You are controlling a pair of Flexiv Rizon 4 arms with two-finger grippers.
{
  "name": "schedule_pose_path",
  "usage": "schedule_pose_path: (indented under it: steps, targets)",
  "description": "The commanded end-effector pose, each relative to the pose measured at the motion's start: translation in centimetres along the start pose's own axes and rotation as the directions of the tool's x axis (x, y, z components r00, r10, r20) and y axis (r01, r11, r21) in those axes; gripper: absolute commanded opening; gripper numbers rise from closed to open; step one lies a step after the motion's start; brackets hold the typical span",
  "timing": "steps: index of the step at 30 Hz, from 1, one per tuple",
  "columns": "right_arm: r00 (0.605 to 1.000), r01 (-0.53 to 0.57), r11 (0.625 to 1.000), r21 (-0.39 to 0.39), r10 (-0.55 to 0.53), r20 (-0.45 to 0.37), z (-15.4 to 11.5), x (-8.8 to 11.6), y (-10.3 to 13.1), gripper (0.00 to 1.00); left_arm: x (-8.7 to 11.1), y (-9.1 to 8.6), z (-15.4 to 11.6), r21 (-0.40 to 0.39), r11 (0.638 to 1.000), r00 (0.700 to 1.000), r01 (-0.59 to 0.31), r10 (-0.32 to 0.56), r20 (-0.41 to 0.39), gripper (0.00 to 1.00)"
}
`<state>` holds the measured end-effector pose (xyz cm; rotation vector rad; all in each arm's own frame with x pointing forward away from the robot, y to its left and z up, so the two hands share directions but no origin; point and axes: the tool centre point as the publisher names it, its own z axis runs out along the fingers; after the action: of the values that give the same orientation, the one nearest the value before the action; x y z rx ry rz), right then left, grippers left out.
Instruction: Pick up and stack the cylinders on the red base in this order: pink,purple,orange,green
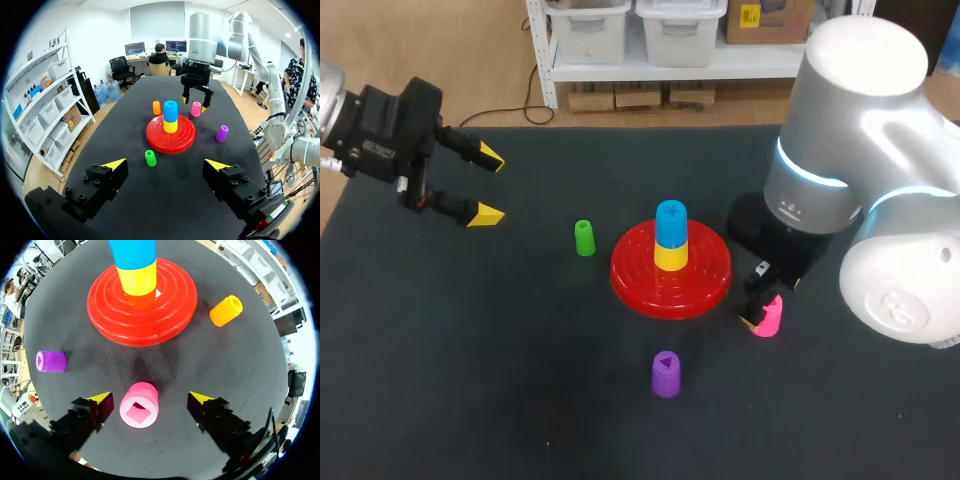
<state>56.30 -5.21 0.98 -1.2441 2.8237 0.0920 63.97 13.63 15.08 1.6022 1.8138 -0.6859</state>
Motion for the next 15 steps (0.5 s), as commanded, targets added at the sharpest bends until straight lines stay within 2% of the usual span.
schedule_pose_path:
  steps: [1, 15]
  targets:
    - [1.0, -0.001, 1.0, 0.004, 0.001, 0.0, 0.11, -0.05, 0.01, 0.0, 0.08, -0.08, 0.02, -0.003, 1.0, 1.0, -0.001, 0.001, 0.001, 1.0]
    - [1.0, 0.008, 1.0, -0.003, -0.008, 0.006, -0.1, -0.25, 0.11, 0.0, 0.08, -0.08, 0.02, -0.003, 1.0, 1.0, -0.001, 0.001, 0.001, 1.0]
